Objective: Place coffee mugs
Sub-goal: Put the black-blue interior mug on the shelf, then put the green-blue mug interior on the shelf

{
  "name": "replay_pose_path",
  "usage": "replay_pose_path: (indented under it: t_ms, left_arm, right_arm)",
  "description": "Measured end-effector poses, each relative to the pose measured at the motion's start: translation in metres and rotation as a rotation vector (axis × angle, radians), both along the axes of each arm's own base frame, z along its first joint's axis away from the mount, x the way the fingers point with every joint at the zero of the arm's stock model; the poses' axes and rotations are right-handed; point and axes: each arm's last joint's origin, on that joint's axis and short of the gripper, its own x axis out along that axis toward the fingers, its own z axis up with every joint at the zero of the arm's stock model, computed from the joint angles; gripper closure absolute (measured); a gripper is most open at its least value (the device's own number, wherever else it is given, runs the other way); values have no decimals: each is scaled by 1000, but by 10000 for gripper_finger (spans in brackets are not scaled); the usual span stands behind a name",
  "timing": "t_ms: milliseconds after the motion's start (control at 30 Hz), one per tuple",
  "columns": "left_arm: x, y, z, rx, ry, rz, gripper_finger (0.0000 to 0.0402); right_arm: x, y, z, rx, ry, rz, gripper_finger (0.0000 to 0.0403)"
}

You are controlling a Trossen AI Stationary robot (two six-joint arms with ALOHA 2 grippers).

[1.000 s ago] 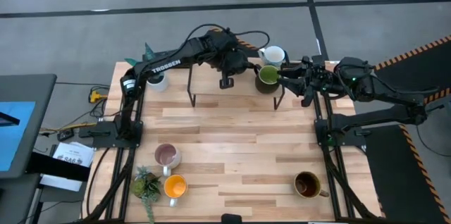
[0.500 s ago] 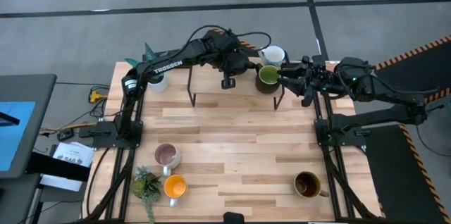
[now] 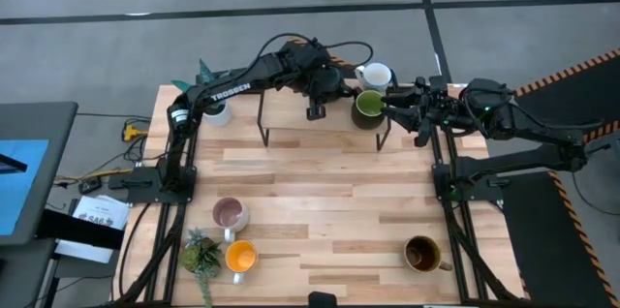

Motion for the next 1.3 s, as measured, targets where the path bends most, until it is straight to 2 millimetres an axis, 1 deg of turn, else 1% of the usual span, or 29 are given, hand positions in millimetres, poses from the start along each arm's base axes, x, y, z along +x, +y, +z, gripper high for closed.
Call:
replay_pose_path:
  t_ms: [133, 267, 533, 767, 967, 1200, 1300]
  left_arm:
    - [1, 1, 1, 8, -20, 1, 266]
    - [3, 1, 4, 20, -53, 0, 257]
    - [6, 3, 7, 43, -92, 2, 255]
    - [5, 3, 8, 93, -64, 19, 255]
    - [3, 3, 20, 119, -84, 34, 255]
    - [0, 3, 38, 154, -115, 36, 255]
    - [-3, 1, 48, 138, -137, 56, 255]
  right_arm:
    - [0, 0, 0, 0, 0, 0, 204]
    - [0, 0, 0, 0, 0, 0, 204]
    - [0, 0, 0, 0, 0, 0, 204]
    - [0, 0, 0, -1, 0, 0, 204]
    - [0, 0, 0, -1, 0, 0, 204]
    - [0, 0, 0, -2, 0, 0, 204]
    - [0, 0, 0, -2, 1, 0, 204]
